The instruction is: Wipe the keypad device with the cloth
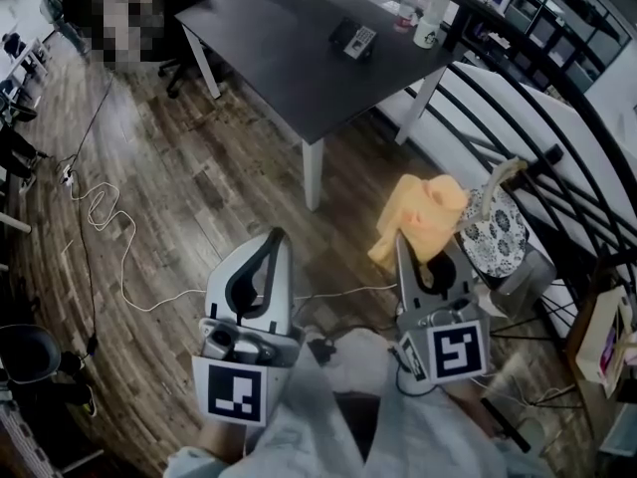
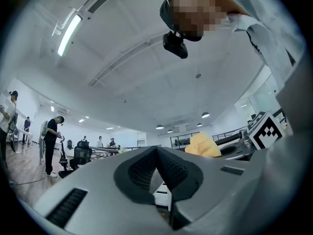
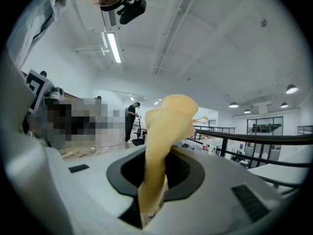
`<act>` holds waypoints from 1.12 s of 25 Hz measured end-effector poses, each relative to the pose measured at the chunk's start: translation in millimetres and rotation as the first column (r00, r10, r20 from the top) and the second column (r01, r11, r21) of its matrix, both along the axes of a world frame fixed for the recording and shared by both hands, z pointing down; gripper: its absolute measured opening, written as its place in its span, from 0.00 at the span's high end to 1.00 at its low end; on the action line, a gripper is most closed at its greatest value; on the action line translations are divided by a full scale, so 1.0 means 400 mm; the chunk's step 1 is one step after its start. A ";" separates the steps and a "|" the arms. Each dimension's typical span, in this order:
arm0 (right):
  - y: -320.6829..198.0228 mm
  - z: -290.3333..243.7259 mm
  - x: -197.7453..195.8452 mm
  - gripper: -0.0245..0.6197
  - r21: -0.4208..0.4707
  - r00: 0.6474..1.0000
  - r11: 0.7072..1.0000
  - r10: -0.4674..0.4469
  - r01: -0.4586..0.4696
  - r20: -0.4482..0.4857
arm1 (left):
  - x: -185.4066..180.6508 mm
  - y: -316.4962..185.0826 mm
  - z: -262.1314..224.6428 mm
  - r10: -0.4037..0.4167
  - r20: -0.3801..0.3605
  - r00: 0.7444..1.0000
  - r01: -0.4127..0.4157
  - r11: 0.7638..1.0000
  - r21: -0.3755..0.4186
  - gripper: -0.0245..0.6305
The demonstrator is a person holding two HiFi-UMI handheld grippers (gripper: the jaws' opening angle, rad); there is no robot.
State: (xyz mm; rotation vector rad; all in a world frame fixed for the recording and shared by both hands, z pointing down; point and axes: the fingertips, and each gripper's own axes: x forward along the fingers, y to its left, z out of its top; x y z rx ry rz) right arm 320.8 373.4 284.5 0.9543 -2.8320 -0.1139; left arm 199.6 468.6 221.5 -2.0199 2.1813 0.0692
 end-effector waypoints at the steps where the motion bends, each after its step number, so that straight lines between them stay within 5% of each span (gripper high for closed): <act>1: 0.005 0.001 -0.005 0.85 -0.001 1.000 1.000 0.005 -0.005 0.001 | -0.008 0.007 0.001 -0.001 0.000 1.000 0.001 1.000 0.000 0.94; 28: 0.100 -0.016 -0.083 0.85 0.042 0.999 0.999 -0.031 0.031 0.010 | -0.081 0.152 -0.018 -0.069 0.025 0.997 0.067 0.996 0.062 0.94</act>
